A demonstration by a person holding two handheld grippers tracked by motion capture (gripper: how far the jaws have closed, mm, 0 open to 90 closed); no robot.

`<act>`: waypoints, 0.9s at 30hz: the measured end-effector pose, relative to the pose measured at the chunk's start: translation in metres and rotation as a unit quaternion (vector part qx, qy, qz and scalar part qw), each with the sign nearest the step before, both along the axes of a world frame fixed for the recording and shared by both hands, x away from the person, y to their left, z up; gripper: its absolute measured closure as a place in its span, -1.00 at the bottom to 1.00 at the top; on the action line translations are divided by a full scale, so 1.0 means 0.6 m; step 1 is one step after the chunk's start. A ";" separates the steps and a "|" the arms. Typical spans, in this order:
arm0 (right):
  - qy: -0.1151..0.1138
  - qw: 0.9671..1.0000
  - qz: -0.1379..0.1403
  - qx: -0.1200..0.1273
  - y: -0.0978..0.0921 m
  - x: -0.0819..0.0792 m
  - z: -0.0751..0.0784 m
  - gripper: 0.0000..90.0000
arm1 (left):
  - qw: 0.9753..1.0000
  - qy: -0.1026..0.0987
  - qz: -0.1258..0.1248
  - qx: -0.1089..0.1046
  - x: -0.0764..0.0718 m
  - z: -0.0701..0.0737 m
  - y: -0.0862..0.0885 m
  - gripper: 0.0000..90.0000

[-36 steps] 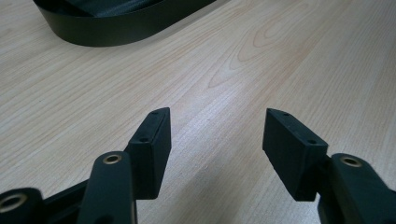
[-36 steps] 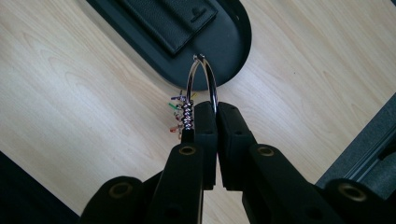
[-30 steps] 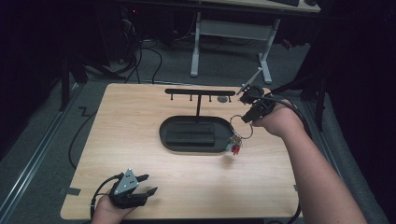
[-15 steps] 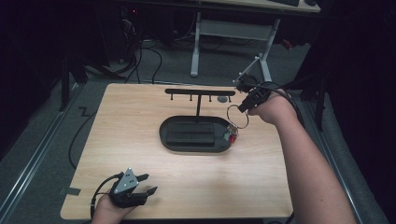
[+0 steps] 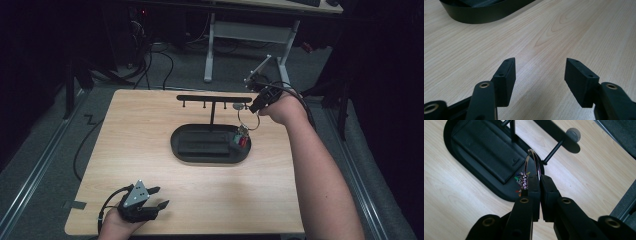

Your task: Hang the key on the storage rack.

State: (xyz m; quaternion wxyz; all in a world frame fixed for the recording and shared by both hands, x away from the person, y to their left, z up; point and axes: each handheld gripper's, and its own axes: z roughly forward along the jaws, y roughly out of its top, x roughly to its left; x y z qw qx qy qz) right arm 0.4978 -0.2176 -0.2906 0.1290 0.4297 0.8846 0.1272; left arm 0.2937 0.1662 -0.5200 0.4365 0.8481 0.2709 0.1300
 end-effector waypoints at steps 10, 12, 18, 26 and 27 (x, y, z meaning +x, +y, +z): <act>0.004 1.000 -0.021 0.002 -0.006 0.027 -0.016 0.95 | 1.000 0.003 0.006 -0.005 0.002 -0.001 0.006 -0.05; 0.001 1.000 -0.022 -0.002 -0.006 0.030 -0.018 0.95 | 1.000 0.004 0.003 -0.004 0.002 -0.001 0.005 -0.05; 0.002 1.000 -0.026 -0.003 -0.003 0.042 -0.027 0.95 | 1.000 0.001 0.002 -0.001 0.000 -0.002 0.003 -0.04; -0.005 0.999 -0.036 0.008 -0.004 0.046 -0.037 0.89 | 1.000 0.002 0.001 0.001 0.000 -0.001 0.003 -0.04; -0.009 0.999 -0.040 0.012 -0.004 0.045 -0.035 0.88 | 1.000 0.001 0.000 0.000 0.000 -0.002 0.003 -0.05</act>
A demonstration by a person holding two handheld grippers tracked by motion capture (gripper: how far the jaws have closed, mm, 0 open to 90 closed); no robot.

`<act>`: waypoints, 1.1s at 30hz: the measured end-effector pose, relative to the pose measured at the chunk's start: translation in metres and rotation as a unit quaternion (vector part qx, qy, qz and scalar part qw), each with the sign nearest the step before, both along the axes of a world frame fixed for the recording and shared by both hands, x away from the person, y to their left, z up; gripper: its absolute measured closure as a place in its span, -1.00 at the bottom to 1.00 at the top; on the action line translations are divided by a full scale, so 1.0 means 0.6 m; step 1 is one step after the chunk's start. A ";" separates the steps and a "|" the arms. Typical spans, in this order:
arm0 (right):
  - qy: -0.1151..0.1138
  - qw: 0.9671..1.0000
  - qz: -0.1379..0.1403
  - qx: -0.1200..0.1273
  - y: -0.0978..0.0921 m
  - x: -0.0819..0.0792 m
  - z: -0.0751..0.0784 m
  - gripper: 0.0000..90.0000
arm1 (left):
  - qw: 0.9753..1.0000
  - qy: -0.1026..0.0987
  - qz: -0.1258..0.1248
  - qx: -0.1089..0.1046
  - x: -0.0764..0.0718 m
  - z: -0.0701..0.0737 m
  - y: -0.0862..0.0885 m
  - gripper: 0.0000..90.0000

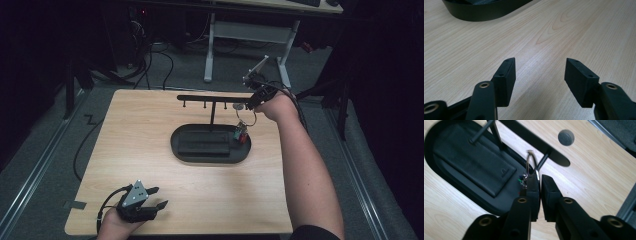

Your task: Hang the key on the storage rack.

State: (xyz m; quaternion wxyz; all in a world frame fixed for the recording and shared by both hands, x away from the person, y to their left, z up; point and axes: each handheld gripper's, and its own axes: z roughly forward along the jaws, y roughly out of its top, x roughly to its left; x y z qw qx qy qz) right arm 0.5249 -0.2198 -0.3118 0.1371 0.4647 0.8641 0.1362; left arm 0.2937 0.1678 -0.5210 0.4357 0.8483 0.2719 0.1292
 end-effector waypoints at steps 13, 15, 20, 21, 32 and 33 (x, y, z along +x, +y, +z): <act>-0.046 0.999 -0.001 0.016 -0.007 -0.066 0.004 0.16 | 1.000 0.000 -0.005 0.002 0.000 0.002 -0.002 -0.05; -0.053 0.998 -0.007 0.024 -0.014 -0.080 -0.003 0.03 | 1.000 -0.002 -0.003 0.001 -0.001 0.002 -0.003 -0.05; -0.068 0.997 -0.006 0.038 -0.025 -0.110 -0.019 -0.20 | 1.000 -0.002 -0.001 0.004 -0.001 0.001 -0.004 -0.05; -0.078 0.996 -0.007 0.043 -0.029 -0.119 -0.026 -0.24 | 1.000 -0.004 -0.001 0.000 -0.001 0.001 -0.004 -0.05; -0.121 0.988 -0.025 0.095 -0.062 -0.180 -0.103 -0.41 | 1.000 -0.001 0.004 -0.004 0.004 0.000 -0.004 -0.06; -0.121 0.988 -0.025 0.095 -0.062 -0.180 -0.103 -0.41 | 1.000 -0.001 0.004 -0.004 0.004 0.000 -0.005 -0.06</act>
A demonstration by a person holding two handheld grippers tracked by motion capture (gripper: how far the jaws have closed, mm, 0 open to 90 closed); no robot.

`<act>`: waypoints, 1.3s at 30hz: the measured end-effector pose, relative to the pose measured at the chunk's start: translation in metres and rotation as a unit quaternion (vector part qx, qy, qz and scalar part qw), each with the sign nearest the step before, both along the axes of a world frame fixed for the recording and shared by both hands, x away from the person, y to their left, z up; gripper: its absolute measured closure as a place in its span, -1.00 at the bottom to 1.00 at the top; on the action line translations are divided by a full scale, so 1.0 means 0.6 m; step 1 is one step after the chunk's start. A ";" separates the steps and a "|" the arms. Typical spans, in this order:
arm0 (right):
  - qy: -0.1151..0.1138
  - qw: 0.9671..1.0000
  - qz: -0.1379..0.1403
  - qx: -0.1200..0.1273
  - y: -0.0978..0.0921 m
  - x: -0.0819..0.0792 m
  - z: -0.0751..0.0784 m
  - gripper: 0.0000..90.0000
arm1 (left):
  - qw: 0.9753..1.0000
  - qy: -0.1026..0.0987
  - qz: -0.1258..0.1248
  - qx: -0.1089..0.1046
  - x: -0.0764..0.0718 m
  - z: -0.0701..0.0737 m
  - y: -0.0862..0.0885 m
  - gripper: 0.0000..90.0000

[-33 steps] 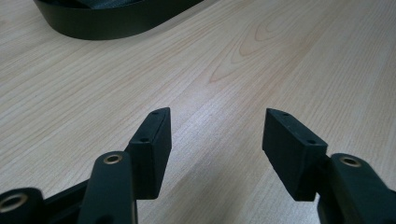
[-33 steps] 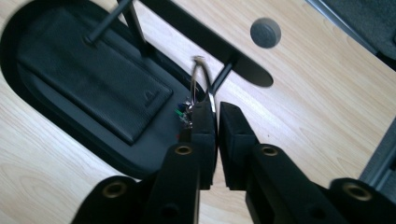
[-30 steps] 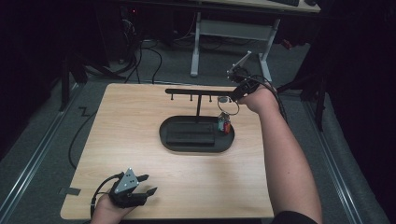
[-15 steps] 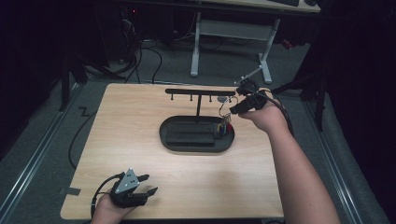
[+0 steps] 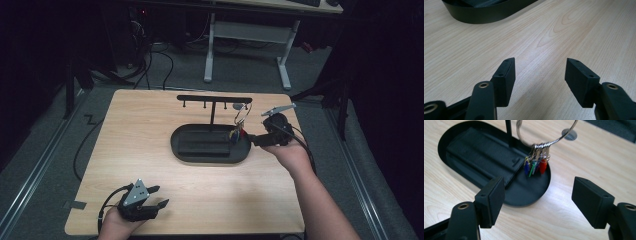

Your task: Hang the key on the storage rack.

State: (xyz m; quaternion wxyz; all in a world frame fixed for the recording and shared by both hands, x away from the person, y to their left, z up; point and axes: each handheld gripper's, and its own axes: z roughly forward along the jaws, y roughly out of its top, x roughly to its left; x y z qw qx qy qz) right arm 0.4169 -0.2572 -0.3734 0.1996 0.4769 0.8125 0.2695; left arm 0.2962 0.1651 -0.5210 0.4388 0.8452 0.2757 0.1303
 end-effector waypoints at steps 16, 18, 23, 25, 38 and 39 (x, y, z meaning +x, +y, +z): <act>-0.022 1.000 -0.008 0.011 -0.031 -0.074 -0.094 -0.49 | 1.000 0.008 0.003 -0.003 0.001 -0.004 0.001 -0.06; -0.029 0.999 -0.006 0.022 -0.033 -0.087 -0.105 -0.48 | 1.000 0.010 0.004 -0.004 0.001 -0.005 0.001 -0.06; -0.050 0.997 -0.014 0.064 -0.041 -0.119 -0.131 -0.48 | 1.000 0.013 0.002 -0.006 -0.001 -0.006 0.002 -0.06; -0.065 0.995 -0.015 0.078 -0.045 -0.137 -0.146 -0.48 | 1.000 0.013 0.003 -0.007 -0.001 -0.006 0.002 -0.06; -0.136 0.985 0.001 0.103 -0.069 -0.253 -0.220 -0.54 | 1.000 0.008 0.009 -0.003 -0.008 -0.006 -0.004 -0.06; -0.145 0.984 -0.003 0.105 -0.071 -0.264 -0.222 -0.54 | 1.000 0.007 0.008 0.000 -0.009 -0.006 -0.006 -0.06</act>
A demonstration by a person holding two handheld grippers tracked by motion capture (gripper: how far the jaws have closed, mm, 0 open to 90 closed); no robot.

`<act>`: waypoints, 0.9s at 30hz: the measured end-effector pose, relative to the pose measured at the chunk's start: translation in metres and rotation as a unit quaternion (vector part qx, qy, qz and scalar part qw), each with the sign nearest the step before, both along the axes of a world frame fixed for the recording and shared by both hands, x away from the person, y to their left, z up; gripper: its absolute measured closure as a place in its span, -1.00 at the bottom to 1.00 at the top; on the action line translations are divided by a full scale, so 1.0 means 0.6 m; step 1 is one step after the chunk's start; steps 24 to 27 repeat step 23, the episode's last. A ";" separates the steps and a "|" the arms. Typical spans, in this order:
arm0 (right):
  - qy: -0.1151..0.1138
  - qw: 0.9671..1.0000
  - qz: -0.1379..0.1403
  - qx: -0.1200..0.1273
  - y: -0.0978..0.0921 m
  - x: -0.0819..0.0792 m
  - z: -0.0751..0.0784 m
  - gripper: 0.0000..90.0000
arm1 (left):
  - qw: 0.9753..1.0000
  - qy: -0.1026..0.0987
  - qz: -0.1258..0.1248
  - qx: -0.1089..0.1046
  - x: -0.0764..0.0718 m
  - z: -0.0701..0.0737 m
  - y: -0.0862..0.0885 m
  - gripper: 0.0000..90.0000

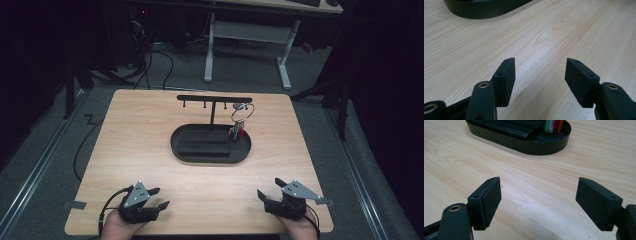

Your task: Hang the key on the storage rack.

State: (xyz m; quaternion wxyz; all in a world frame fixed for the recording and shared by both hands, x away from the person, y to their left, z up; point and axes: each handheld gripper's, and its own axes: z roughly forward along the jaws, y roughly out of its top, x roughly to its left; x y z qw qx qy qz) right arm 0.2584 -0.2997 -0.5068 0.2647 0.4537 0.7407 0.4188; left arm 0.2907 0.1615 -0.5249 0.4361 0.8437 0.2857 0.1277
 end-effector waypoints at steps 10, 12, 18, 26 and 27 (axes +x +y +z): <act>-0.003 1.000 -0.005 0.013 0.019 -0.005 -0.014 -0.54 | 1.000 -0.003 -0.015 0.003 0.000 0.001 -0.002 -0.06; -0.003 1.000 -0.001 -0.010 0.022 -0.004 -0.017 -0.54 | 1.000 -0.006 -0.018 0.003 0.000 0.002 -0.001 -0.06; 0.005 1.000 -0.014 -0.003 0.015 -0.003 -0.020 -0.54 | 1.000 -0.007 -0.023 0.001 0.003 0.005 -0.001 -0.06; 0.007 1.000 -0.015 -0.002 0.011 0.000 -0.020 -0.54 | 1.000 -0.009 -0.021 0.003 0.000 0.005 0.000 -0.06; 0.007 1.000 -0.015 -0.002 0.011 0.000 -0.020 -0.54 | 1.000 -0.009 -0.021 0.003 0.000 0.005 0.000 -0.06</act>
